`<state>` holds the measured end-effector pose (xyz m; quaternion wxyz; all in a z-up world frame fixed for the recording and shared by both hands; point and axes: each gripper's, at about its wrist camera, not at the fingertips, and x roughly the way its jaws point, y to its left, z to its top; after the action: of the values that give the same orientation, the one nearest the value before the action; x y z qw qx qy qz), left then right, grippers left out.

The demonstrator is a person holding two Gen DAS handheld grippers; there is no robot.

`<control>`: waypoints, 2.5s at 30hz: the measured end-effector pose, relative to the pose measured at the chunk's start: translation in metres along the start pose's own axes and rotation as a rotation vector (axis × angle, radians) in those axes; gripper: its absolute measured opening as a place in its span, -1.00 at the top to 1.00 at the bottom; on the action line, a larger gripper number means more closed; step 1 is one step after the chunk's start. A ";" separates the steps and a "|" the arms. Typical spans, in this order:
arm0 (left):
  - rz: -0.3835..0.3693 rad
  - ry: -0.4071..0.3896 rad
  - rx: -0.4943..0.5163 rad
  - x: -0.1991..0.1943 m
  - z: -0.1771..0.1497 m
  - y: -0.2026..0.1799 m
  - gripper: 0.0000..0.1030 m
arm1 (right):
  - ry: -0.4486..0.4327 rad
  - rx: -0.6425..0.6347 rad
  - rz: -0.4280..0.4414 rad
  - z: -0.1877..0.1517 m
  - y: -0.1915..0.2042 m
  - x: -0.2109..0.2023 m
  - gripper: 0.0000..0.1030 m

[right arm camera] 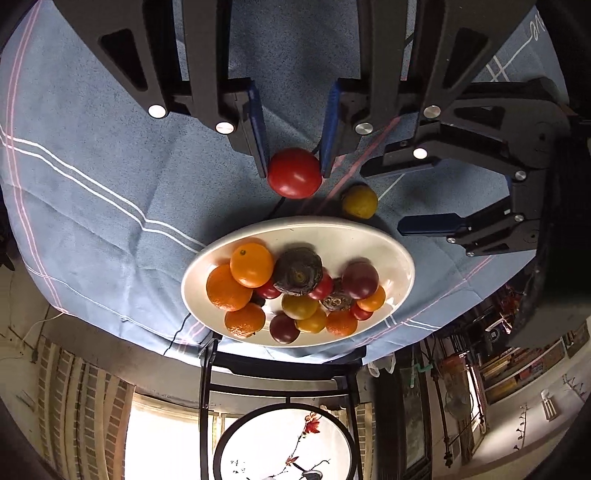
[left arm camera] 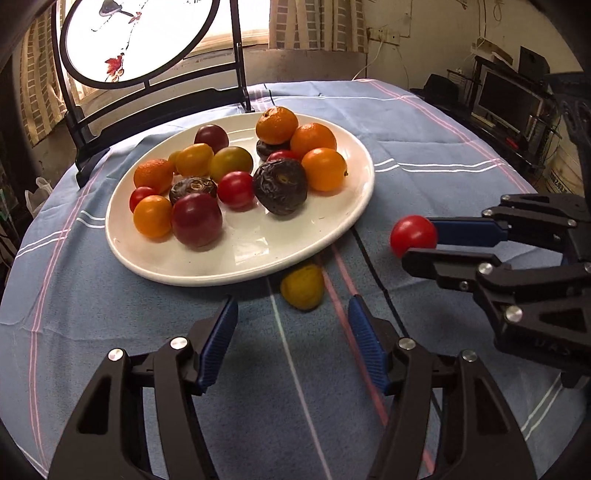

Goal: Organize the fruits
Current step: 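Grasp a red tomato with the right gripper while the left grasps a yellow-green fruit, then carry the tomato and yellow-green fruit over the plate and open both grippers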

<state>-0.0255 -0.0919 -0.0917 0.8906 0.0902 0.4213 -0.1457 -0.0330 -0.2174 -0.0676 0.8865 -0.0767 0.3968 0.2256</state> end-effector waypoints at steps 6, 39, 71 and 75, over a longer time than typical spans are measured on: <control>0.007 0.032 -0.059 0.017 0.009 -0.001 0.29 | 0.009 -0.012 0.012 -0.001 0.000 0.004 0.46; 0.193 -0.220 -0.109 -0.031 0.090 0.085 0.51 | -0.198 0.018 0.009 0.107 0.026 -0.018 0.47; 0.212 -0.193 -0.088 0.010 0.085 0.090 0.50 | -0.193 0.123 -0.028 0.118 0.008 0.042 0.46; 0.219 -0.184 -0.088 0.013 0.085 0.089 0.50 | -0.183 0.130 -0.032 0.118 0.008 0.048 0.45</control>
<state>0.0737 -0.0341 -0.0449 0.9391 0.0827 0.3316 -0.0365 0.0701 -0.1572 -0.0231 0.9255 -0.0045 0.3269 0.1914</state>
